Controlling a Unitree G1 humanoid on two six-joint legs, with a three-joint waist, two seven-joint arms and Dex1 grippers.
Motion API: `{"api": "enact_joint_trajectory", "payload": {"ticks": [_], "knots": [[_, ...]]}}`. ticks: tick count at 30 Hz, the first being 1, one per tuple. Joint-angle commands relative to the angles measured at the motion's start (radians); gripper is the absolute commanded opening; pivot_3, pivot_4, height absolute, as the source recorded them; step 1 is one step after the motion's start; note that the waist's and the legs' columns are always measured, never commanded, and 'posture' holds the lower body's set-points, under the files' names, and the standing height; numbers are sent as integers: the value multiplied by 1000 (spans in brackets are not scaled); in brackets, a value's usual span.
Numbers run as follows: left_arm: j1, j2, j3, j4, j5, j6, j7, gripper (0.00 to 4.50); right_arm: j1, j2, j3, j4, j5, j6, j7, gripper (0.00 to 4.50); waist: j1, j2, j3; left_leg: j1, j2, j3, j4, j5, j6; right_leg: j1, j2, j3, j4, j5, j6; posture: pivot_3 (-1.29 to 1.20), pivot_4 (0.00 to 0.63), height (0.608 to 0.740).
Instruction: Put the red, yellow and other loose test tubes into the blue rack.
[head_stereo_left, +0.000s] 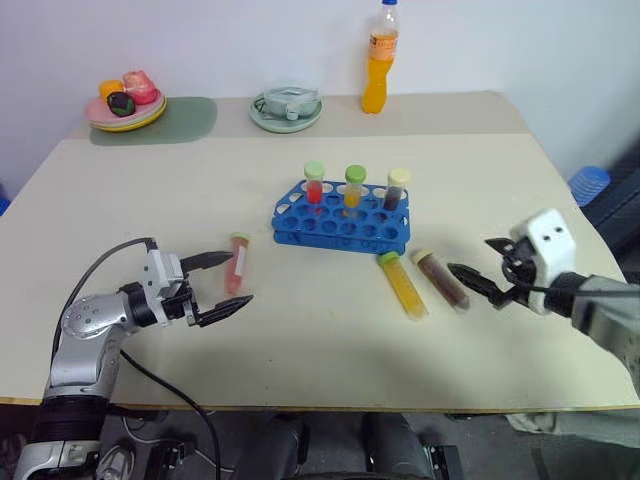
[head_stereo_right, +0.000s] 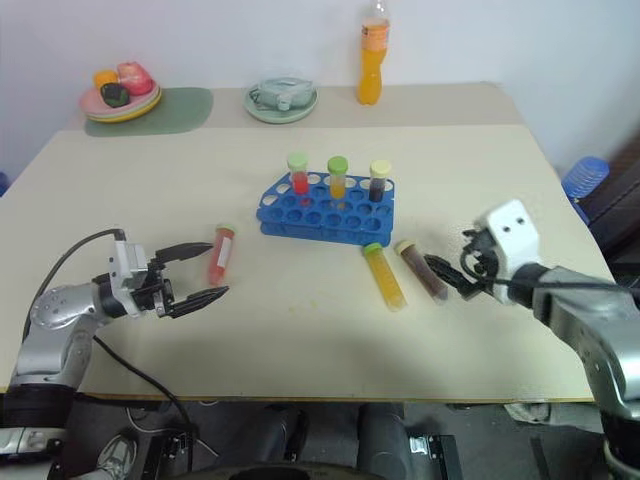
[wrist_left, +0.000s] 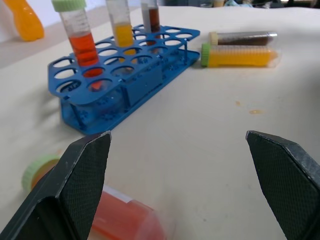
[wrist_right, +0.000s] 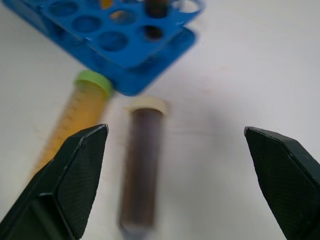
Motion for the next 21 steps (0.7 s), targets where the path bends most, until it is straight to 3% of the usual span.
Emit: {"api": "enact_joint_trajectory", "payload": {"ticks": [1, 8, 21], "knots": [[-19, -3, -7, -24, 3, -22, 3, 4427, -140, -34, 99, 71, -2, 169, -13, 4500, 0, 0, 0, 0, 0, 0, 0, 0, 0, 0, 0, 0, 0, 0, 0, 0, 150, 740], [-13, -13, -18, -32, 10, -32, 8, 4427, -372, 7, 245, 201, -26, 401, -36, 4500, -3, 0, 0, -3, 0, 0, 0, 0, 0, -3, 0, 0, 0, 0, 0, 0, 150, 740], [20, -17, -28, -59, 10, -25, 23, 4427, -567, 71, 441, 455, -118, 448, 0, 4500, -6, 0, 0, -3, 0, 1, 0, 0, 0, -4, 0, 0, 1, 0, 0, 0, 150, 740]]}}
